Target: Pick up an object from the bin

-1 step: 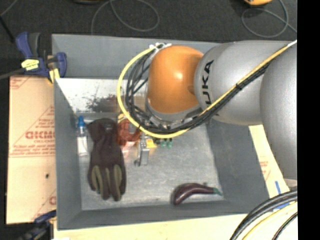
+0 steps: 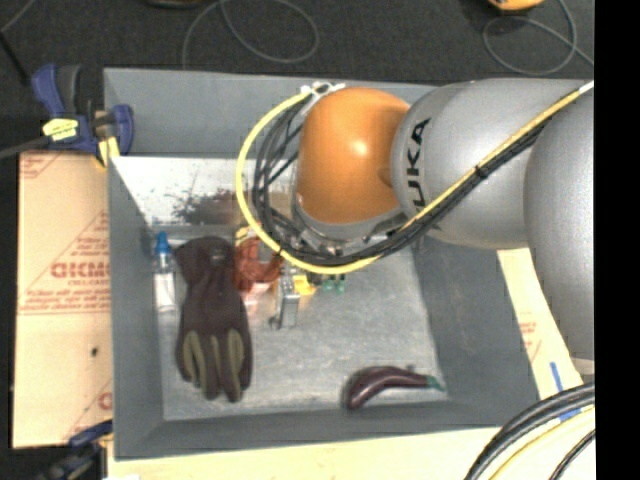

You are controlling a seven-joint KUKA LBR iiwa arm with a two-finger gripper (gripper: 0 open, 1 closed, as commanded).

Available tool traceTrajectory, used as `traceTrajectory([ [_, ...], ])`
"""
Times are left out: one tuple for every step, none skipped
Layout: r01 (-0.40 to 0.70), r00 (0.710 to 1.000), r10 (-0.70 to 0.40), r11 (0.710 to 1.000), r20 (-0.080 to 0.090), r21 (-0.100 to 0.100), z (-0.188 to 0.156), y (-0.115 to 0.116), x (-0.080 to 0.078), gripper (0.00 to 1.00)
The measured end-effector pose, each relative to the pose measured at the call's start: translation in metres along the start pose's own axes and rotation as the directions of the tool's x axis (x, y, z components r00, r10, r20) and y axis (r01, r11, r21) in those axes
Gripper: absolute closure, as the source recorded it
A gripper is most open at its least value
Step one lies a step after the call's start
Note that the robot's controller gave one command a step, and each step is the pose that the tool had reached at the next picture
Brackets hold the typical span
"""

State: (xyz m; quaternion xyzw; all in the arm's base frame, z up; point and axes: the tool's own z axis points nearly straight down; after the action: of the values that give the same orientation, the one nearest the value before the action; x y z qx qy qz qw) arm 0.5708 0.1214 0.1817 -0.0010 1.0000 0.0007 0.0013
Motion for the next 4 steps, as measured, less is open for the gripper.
traceTrajectory([
  [-0.033,0.999,0.033,0.999,0.009,-0.002,0.032,0.002,-0.001,0.0],
  [-0.019,1.0,0.019,1.0,0.002,0.0,0.08,-0.003,-0.003,0.0],
  [-0.222,0.975,0.222,0.975,0.013,-0.005,0.102,-0.028,0.01,1.0],
  [-0.225,0.974,0.225,0.974,0.013,-0.006,0.102,-0.028,0.01,1.0],
])
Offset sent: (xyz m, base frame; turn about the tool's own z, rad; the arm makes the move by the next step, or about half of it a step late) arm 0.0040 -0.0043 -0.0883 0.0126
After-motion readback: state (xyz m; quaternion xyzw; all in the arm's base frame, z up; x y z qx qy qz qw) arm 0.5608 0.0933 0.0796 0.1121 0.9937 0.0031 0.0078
